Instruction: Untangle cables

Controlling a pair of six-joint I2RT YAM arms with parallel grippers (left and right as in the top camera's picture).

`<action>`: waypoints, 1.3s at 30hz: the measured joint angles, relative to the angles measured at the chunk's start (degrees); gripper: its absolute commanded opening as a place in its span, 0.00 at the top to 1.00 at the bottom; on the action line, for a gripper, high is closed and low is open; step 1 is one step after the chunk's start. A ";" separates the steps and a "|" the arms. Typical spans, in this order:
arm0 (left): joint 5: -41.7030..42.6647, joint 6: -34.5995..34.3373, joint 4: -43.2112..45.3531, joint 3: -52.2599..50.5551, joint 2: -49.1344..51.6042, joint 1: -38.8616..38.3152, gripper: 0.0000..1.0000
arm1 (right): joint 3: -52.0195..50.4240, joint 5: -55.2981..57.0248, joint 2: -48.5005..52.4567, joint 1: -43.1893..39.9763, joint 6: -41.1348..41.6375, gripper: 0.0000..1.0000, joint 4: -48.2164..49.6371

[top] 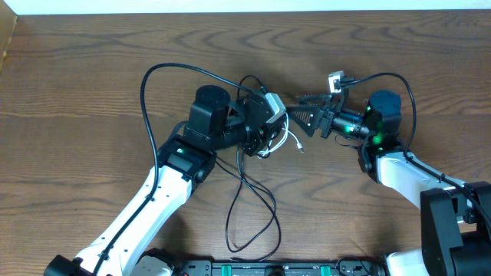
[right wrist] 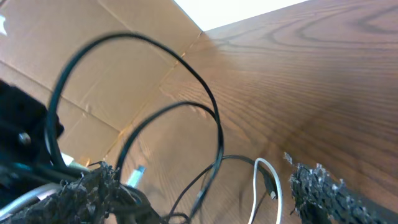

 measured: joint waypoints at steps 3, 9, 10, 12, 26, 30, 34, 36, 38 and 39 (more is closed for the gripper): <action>-0.02 -0.22 2.49 -0.07 0.00 0.02 0.92 | 0.00 0.09 0.00 1.01 -2.58 0.11 0.02; 0.02 -0.68 5.25 -0.09 0.00 0.00 0.92 | 0.00 -0.92 0.00 2.54 -6.93 0.10 1.16; 0.02 -0.72 5.40 -0.07 0.00 0.00 0.92 | 0.00 -1.31 0.00 2.64 -7.43 0.10 1.77; 0.02 -1.09 5.70 -0.07 0.00 0.00 0.92 | 0.00 -1.68 0.00 2.84 -8.02 0.10 2.64; 0.02 -4.98 6.05 -0.09 0.09 0.02 0.92 | 0.00 -2.47 0.02 5.49 -9.09 0.13 7.85; 0.09 -6.01 6.16 -0.09 0.11 0.02 0.92 | 0.00 -2.54 0.02 5.49 -8.57 0.39 9.18; 1.36 -6.84 6.01 -0.07 0.35 0.00 0.92 | 0.00 -2.71 0.00 5.99 -7.85 0.81 9.49; 1.90 -7.21 5.90 -0.09 0.74 0.02 0.92 | 0.00 -2.64 0.00 6.21 -7.43 0.98 8.98; 2.64 -7.52 5.73 -0.15 0.98 0.00 0.92 | 0.00 -2.23 -0.04 6.29 -6.99 0.99 8.02; 2.86 -7.65 5.55 -0.22 1.05 0.02 0.92 | 0.00 -2.21 -0.09 6.32 -7.15 0.99 7.74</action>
